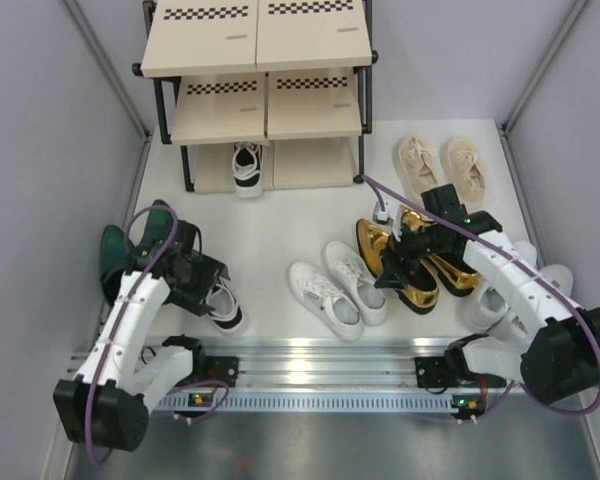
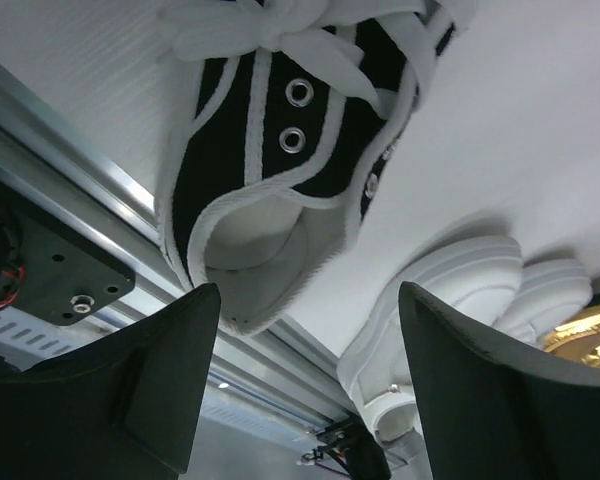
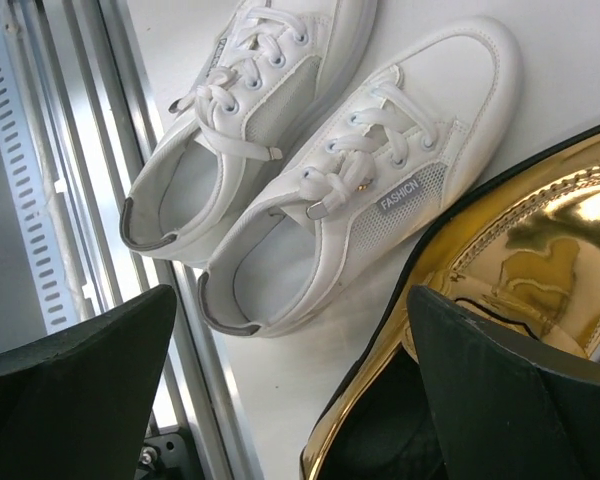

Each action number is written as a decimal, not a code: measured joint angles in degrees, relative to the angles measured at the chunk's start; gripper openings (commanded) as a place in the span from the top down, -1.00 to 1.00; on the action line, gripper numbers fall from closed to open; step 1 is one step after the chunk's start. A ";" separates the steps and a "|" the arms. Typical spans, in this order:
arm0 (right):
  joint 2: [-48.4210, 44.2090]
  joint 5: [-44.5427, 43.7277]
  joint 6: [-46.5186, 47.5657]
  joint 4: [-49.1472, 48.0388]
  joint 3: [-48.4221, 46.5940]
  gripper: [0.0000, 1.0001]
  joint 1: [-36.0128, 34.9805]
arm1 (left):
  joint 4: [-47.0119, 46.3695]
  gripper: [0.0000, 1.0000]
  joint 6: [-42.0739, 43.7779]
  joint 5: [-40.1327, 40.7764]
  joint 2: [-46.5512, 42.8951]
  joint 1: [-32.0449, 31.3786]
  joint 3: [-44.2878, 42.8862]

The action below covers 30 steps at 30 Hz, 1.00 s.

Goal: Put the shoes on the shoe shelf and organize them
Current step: Pick up the shoe at the center of the board.

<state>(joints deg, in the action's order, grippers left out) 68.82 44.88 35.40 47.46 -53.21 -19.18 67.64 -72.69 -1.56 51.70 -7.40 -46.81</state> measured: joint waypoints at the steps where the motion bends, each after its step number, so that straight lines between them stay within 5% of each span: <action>1: 0.26 0.02 -0.07 -0.07 -0.20 -0.99 -0.26 | -0.02 -0.53 0.22 0.31 1.62 -0.09 -0.11; 9: -0.72 0.24 -0.98 -1.09 -0.55 -0.99 -0.59 | -3.48 -0.05 3.10 1.88 9.60 -1.03 0.92; 11: -1.20 0.24 -1.07 -1.14 -0.55 -0.99 -0.59 | -5.18 0.30 4.24 2.23 10.58 -1.55 0.92; 12: -1.44 0.26 -1.11 -1.18 -0.55 -0.99 -0.63 | -6.27 0.82 4.96 2.43 11.06 -1.84 0.94; 13: -1.60 0.26 -1.16 -1.20 -0.55 -0.99 -0.70 | -7.54 1.00 5.97 2.47 11.54 -2.14 0.98; 23: -1.57 2.03 -4.28 -1.55 -1.46 -0.99 -2.40 | -21.42 1.00 24.85 -5.03 1.92 -9.66 2.08; 30: 1.55 4.24 -27.15 -12.52 -6.03 -0.99 -2.91 | -32.28 1.00 30.47 -9.29 -0.02 -25.88 -3.34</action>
<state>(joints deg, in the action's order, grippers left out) 70.37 49.12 8.25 34.94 -59.24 -22.09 35.35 -42.22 -10.85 51.68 -33.28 -50.15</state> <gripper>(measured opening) 0.993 0.025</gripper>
